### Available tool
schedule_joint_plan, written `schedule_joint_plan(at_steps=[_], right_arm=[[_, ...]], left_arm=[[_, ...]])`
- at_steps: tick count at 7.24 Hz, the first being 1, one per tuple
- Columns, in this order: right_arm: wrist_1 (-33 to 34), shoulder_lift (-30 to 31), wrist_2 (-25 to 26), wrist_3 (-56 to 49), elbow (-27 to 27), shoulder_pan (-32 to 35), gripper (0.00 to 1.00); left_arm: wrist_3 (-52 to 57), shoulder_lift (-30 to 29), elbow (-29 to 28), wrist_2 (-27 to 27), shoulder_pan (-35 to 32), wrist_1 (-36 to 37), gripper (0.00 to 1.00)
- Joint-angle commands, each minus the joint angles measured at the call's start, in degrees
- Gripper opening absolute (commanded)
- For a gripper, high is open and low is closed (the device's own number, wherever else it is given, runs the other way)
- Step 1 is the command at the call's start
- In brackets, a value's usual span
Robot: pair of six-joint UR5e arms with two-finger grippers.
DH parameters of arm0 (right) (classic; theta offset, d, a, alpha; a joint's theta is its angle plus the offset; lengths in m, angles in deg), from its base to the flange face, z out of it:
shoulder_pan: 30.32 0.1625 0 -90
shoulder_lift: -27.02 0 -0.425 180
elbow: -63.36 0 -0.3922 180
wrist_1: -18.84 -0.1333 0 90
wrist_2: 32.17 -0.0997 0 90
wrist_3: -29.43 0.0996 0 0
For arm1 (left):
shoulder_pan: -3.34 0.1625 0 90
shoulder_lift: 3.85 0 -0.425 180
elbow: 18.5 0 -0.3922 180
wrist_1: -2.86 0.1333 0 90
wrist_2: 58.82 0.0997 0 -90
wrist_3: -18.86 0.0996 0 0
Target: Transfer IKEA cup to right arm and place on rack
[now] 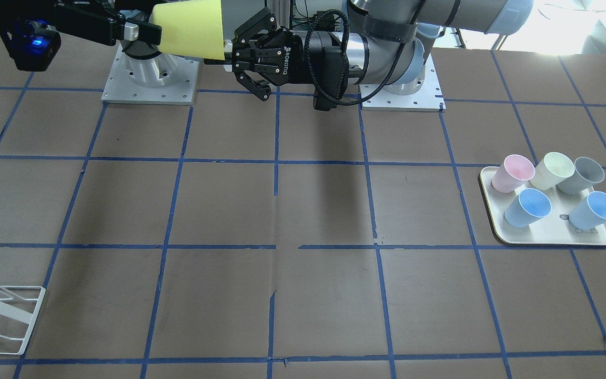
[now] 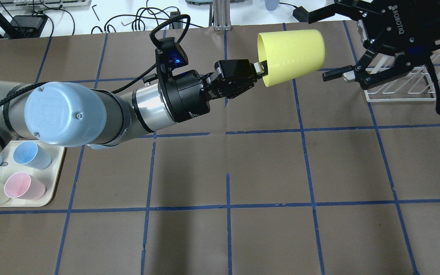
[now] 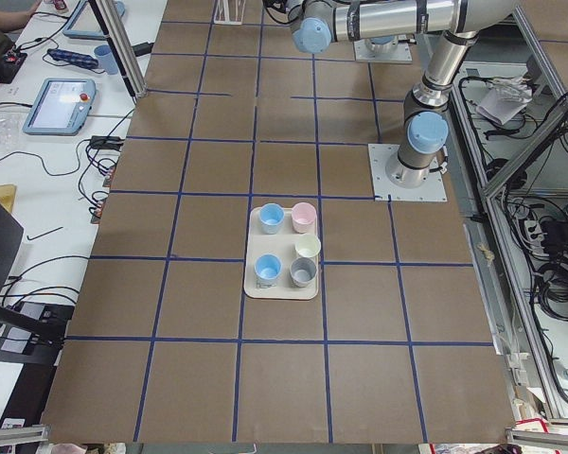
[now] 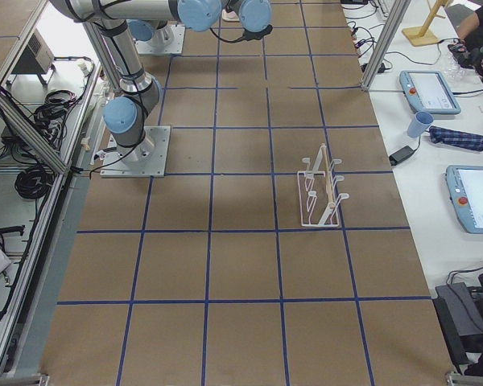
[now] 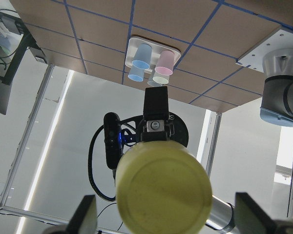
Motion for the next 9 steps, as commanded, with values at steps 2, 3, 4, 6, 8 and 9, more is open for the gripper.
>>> schedule_joint_plan(at_steps=[2, 3, 4, 6, 8, 9], right_arm=[[0.60, -0.31, 0.12, -0.10, 0.06, 0.92, 1.00], [0.95, -0.31, 0.04, -0.01, -0.03, 0.92, 0.95], [1.13, -0.23, -0.14, -0.01, -0.03, 0.92, 0.80], [2.27, -0.23, -0.23, -0.01, -0.03, 0.92, 0.54], [2.36, -0.31, -0.23, -0.01, -0.12, 0.92, 0.52], [2.36, -0.31, -0.23, -0.01, -0.12, 0.83, 0.52]], left_arm=[[0.01, 0.05, -0.03, -0.10, 0.00, 0.09, 0.00], [0.01, 0.06, -0.03, -0.10, 0.00, 0.09, 0.00], [0.01, 0.14, -0.03, -0.10, 0.00, 0.09, 0.00], [0.01, 0.14, -0.03, -0.19, 0.00, 0.09, 0.00], [-0.08, 0.06, -0.03, -0.19, 0.00, 0.09, 0.76], [-0.17, 0.14, -0.03, -0.19, 0.00, 0.00, 0.83]])
